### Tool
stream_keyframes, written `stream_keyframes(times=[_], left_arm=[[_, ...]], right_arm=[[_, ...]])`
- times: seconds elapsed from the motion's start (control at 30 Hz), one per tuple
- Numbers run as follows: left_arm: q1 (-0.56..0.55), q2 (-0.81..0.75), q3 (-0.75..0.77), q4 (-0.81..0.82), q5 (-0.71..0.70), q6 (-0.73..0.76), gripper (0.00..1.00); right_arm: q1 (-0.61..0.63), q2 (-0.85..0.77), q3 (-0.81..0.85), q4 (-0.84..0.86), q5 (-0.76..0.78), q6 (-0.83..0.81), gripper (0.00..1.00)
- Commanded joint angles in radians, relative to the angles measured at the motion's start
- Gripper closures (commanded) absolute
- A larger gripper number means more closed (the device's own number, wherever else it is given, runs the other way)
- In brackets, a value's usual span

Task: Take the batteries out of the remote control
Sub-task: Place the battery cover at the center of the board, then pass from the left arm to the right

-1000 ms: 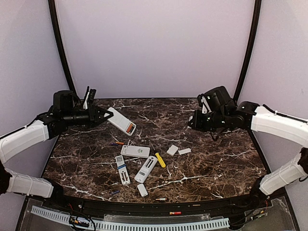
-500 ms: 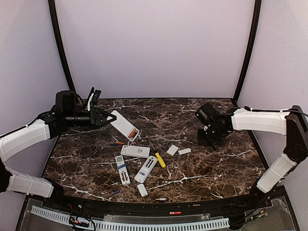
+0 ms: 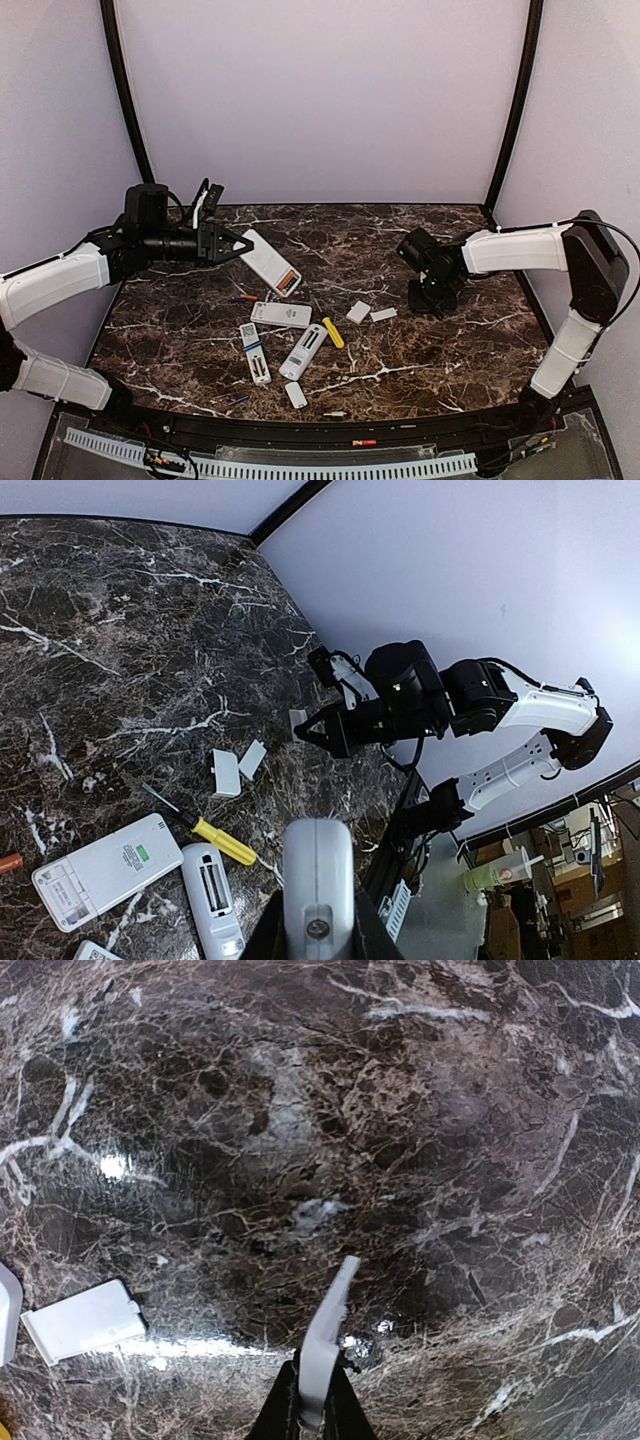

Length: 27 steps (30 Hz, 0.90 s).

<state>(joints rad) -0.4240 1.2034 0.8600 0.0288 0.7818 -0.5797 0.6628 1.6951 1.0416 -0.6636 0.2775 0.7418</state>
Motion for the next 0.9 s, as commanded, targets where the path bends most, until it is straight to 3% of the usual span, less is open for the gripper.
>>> stream_keyframes(times=[0.0, 0.33, 0.5, 0.7, 0.87], left_arm=[[-0.009, 0.001, 0.023, 0.009, 0.007, 0.012, 1.00], [-0.016, -0.017, 0.022, -0.001, -0.032, 0.025, 1.00], [-0.017, -0.001, 0.023, -0.017, -0.015, 0.031, 1.00], [-0.029, 0.041, 0.042, -0.063, -0.006, 0.032, 1.00], [-0.081, 0.108, 0.101, -0.122, -0.033, 0.020, 1.00]], right_arm=[[-0.006, 0.024, 0.014, 0.012, 0.004, 0.011, 0.86], [-0.006, -0.008, 0.010, 0.061, -0.025, -0.004, 0.51], [-0.006, -0.077, 0.007, 0.071, -0.024, -0.027, 0.44], [0.014, -0.288, -0.044, 0.228, -0.175, -0.194, 0.32], [0.107, -0.381, -0.041, 0.336, -0.272, -0.309, 0.25]])
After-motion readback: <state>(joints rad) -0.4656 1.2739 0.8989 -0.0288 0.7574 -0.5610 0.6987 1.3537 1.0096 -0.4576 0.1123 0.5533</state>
